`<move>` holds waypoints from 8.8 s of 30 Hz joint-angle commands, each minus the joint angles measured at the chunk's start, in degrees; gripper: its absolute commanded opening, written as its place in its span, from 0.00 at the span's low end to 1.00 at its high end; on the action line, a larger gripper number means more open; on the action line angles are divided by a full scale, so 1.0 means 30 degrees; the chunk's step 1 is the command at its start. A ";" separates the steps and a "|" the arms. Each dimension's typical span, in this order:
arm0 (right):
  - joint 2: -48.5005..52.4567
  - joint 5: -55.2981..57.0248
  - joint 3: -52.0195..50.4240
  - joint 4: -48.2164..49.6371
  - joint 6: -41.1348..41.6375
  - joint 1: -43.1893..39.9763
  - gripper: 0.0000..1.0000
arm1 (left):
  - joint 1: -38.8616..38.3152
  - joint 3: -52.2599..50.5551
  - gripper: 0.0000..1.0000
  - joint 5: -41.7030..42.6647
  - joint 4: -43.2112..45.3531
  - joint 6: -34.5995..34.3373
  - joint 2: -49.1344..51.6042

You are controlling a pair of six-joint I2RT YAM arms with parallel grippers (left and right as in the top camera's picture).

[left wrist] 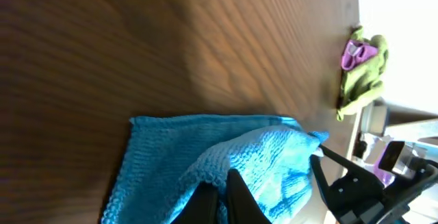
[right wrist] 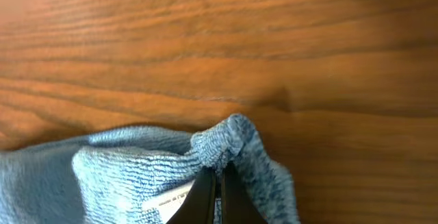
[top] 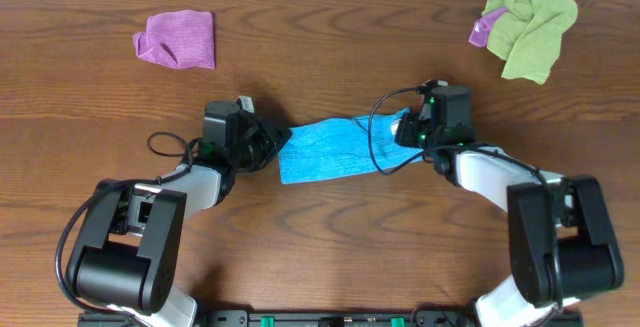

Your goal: Fold the cloth

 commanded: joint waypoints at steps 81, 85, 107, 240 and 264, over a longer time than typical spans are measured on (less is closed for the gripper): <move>-0.5005 0.2084 -0.1144 -0.9333 0.8349 0.0087 0.79 | -0.3228 0.0605 0.06 -0.4452 -0.4153 0.2688 -0.0393; -0.3883 0.1931 -0.1144 -0.8371 0.8765 0.0095 0.79 | -0.3228 0.0605 0.06 -0.4444 -0.4597 0.2703 -0.0393; 0.0204 0.1581 -0.1144 -0.3206 0.7825 0.0124 0.41 | -0.3220 0.0605 0.06 -0.4313 -0.5297 0.2914 -0.0393; -0.5974 -0.4816 0.7002 -1.2764 -0.4721 0.4262 0.99 | 0.1202 0.2353 0.95 -0.2994 -1.4229 0.8670 -0.8327; -2.4108 -0.4182 0.0386 -2.1485 -0.5807 -0.3905 0.99 | -0.0379 -0.1071 0.95 0.0211 -1.0258 0.2237 -0.8313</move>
